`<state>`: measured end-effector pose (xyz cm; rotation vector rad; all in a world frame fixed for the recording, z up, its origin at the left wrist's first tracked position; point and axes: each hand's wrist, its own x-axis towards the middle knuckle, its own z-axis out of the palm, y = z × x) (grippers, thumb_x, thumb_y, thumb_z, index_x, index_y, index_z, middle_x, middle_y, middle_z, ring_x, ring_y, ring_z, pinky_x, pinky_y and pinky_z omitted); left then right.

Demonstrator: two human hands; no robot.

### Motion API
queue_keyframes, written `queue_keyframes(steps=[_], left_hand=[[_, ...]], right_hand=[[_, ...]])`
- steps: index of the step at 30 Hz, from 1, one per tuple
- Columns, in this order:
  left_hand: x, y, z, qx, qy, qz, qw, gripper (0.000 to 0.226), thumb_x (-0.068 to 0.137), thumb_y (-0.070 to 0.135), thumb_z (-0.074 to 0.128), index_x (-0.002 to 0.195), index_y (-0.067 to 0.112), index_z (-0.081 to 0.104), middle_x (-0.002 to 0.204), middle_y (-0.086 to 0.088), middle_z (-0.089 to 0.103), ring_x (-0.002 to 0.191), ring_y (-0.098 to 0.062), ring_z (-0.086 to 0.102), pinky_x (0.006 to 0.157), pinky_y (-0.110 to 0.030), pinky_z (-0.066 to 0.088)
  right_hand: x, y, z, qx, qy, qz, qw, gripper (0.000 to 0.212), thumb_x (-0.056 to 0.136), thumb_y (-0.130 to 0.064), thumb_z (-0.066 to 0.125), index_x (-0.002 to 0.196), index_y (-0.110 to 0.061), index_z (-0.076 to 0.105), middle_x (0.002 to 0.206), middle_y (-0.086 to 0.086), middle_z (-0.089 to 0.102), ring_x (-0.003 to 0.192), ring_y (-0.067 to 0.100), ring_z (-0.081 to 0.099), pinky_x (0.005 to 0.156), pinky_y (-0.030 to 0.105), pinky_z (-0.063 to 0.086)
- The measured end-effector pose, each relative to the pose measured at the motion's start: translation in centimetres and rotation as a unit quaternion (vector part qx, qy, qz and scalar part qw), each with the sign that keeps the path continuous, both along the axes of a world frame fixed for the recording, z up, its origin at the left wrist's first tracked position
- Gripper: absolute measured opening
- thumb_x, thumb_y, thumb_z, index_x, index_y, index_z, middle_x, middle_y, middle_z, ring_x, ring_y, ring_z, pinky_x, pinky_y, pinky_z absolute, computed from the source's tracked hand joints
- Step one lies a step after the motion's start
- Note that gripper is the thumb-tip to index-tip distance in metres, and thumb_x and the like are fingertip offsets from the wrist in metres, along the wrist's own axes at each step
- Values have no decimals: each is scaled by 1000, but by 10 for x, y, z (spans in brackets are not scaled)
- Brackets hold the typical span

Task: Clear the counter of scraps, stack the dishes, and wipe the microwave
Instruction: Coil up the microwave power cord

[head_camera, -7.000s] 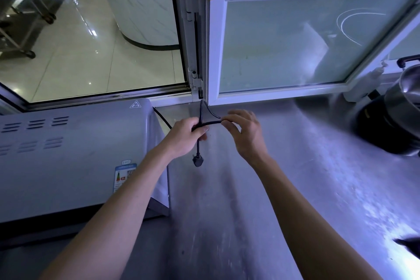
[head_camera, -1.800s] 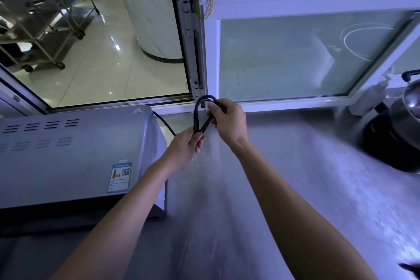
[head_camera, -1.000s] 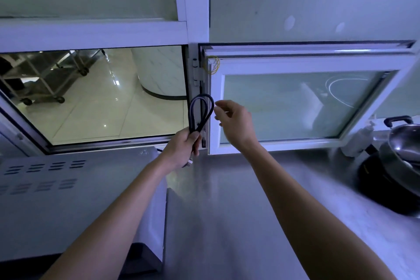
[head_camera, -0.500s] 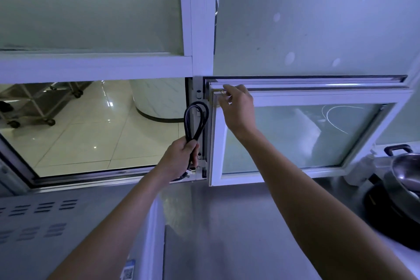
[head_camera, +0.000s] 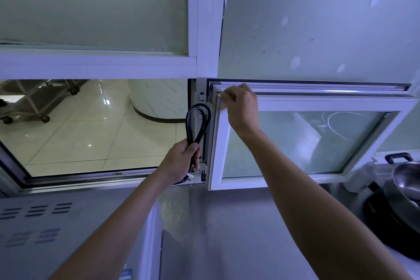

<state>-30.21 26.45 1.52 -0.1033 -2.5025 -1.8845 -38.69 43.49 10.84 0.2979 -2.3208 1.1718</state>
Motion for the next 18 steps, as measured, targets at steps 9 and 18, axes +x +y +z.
queue_keyframes(steps=[9, 18], left_hand=[[35, -2, -25, 46, -33, 25, 998, 35, 108, 26, 38, 83, 5, 52, 62, -8, 61, 56, -24, 48, 54, -40, 41], [80, 35, -73, -63, -68, 4, 996, 28, 105, 27, 41, 82, 18, 54, 61, 3, 62, 47, -8, 45, 41, -24, 40]], right_hand=[[69, 27, -42, -181, -84, 22, 980, 12, 89, -26, 69, 82, -16, 71, 74, -10, 71, 66, -3, 61, 62, 10, 43], [149, 76, -125, -397, -242, 49, 884, 7, 81, -28, 72, 75, -25, 73, 82, -1, 74, 79, 10, 67, 73, 26, 46]])
